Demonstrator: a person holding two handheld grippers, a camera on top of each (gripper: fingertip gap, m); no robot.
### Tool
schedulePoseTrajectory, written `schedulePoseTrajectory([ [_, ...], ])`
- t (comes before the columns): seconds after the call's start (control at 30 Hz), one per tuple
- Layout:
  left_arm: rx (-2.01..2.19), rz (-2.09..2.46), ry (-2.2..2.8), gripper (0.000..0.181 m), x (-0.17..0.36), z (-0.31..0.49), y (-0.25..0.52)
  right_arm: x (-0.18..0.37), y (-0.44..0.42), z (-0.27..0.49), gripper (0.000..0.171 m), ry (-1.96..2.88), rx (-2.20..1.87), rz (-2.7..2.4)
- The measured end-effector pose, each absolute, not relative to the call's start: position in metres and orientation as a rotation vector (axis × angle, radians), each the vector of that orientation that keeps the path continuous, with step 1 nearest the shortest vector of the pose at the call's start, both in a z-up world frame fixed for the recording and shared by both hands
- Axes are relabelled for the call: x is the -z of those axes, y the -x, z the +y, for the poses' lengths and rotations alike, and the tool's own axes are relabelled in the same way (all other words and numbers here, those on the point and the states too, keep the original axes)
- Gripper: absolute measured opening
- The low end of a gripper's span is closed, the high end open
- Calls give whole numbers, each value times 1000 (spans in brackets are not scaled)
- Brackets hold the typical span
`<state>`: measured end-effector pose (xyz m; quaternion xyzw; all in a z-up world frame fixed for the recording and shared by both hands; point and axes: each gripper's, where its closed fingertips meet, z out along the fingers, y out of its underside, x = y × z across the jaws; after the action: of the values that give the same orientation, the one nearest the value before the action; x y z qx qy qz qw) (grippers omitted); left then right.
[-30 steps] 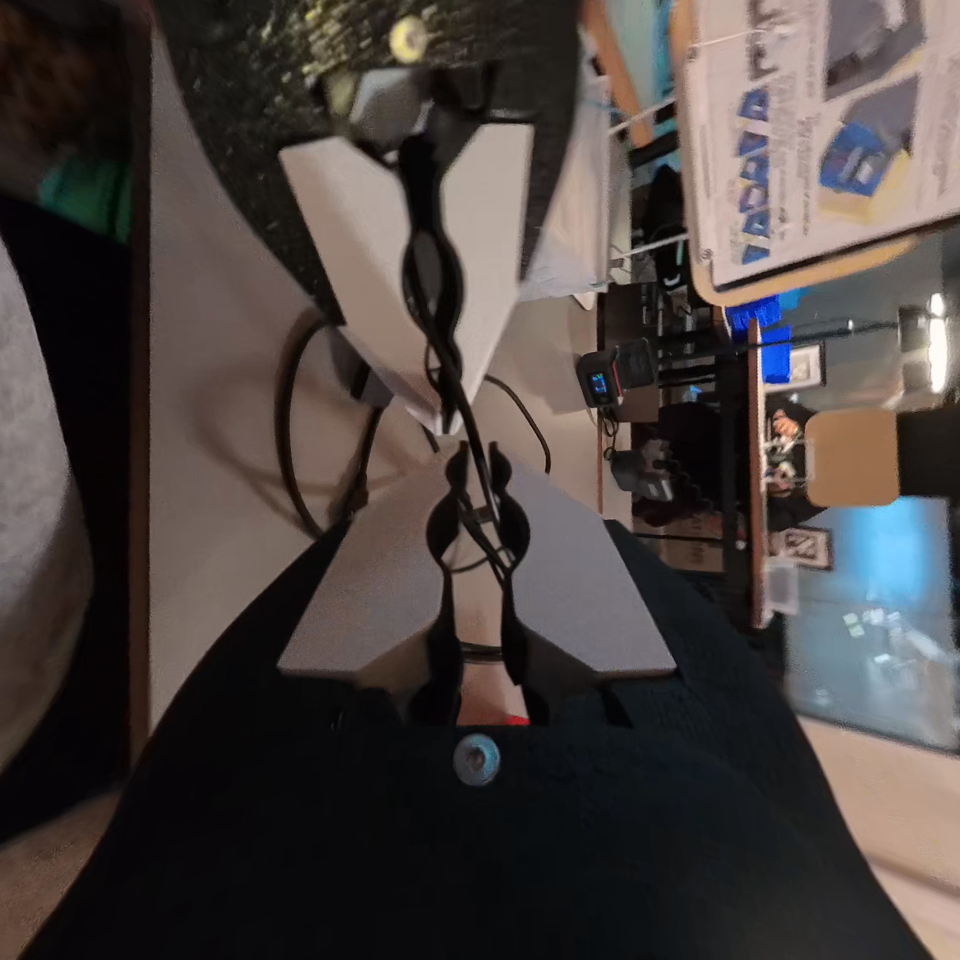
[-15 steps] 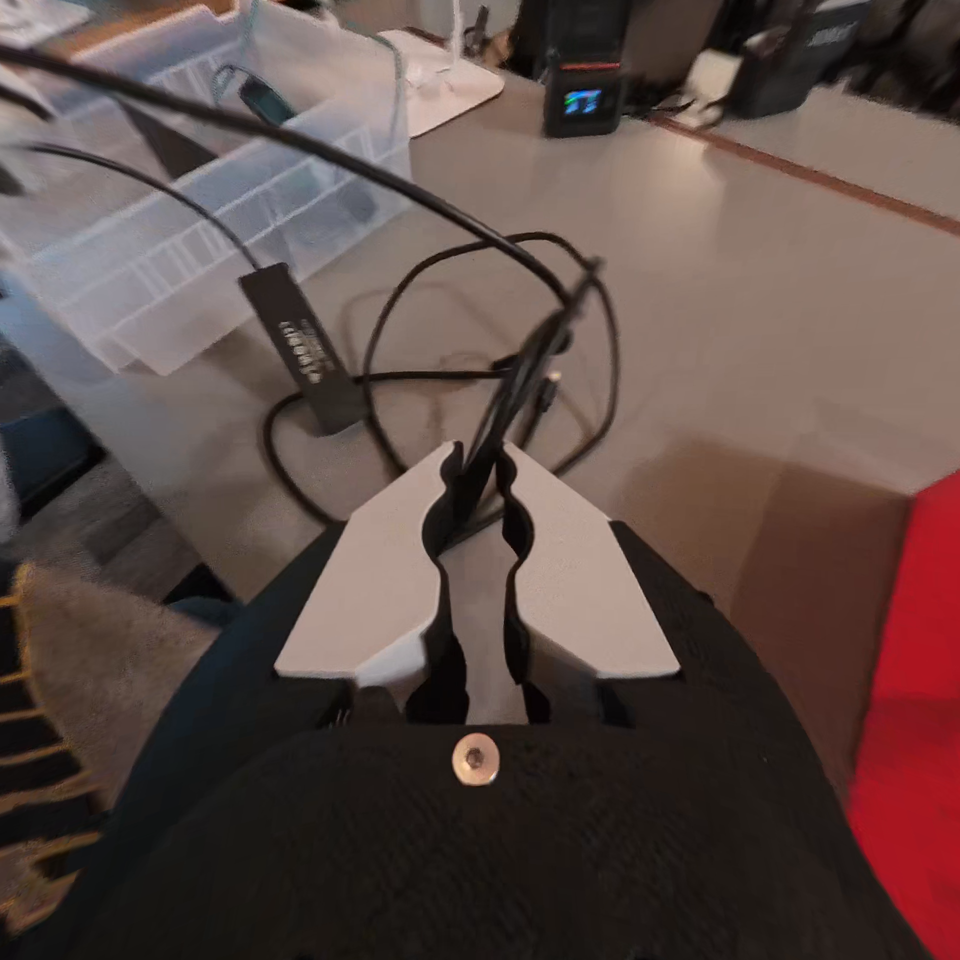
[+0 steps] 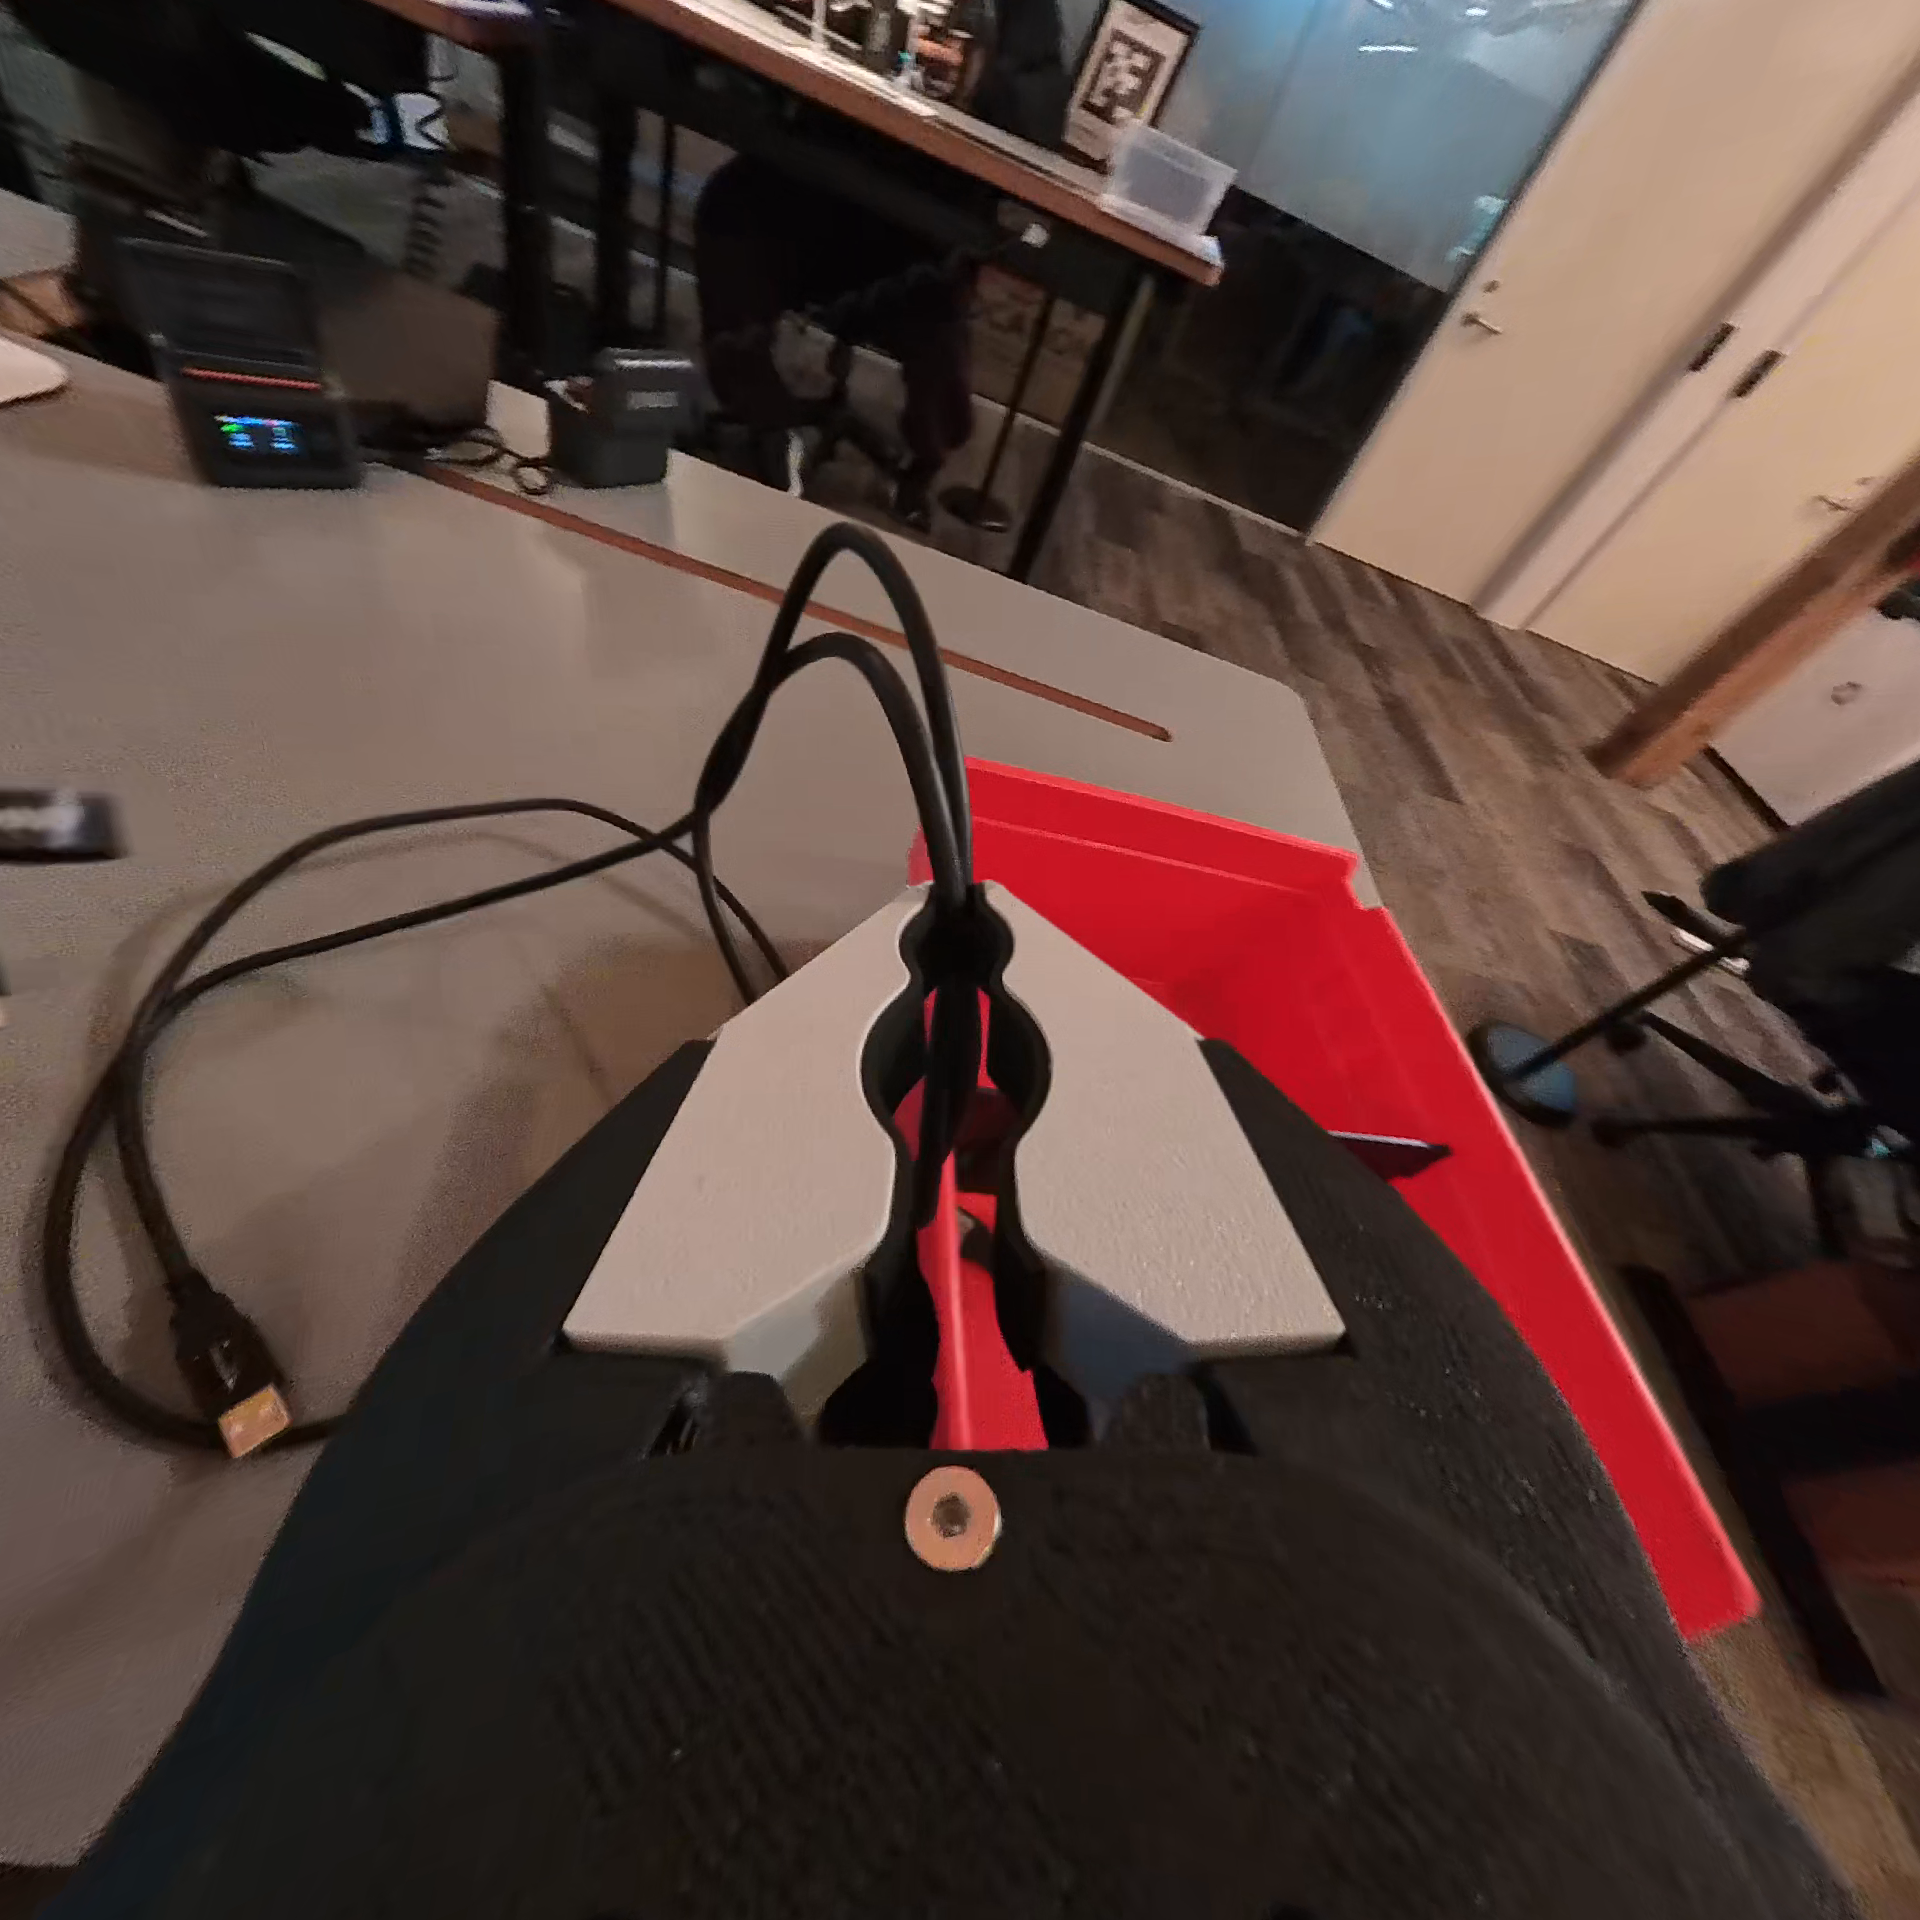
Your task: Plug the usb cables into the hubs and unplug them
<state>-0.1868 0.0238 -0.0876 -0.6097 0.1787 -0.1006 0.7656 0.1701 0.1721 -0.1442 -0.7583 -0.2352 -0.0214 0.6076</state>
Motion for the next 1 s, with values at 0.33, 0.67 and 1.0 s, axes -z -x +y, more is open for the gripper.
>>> schedulePoseTrajectory([
  [0.33,304,476,1371,0,108,32,149,138,-142,156,3,1689,-93,-688],
  [0.67,305,628,1444,0,146,41,103,259,-55,94,3,1745,-45,-1535],
  [1.0,306,625,1443,0,144,41,109,316,-45,82,58,2034,-163,-1524],
])
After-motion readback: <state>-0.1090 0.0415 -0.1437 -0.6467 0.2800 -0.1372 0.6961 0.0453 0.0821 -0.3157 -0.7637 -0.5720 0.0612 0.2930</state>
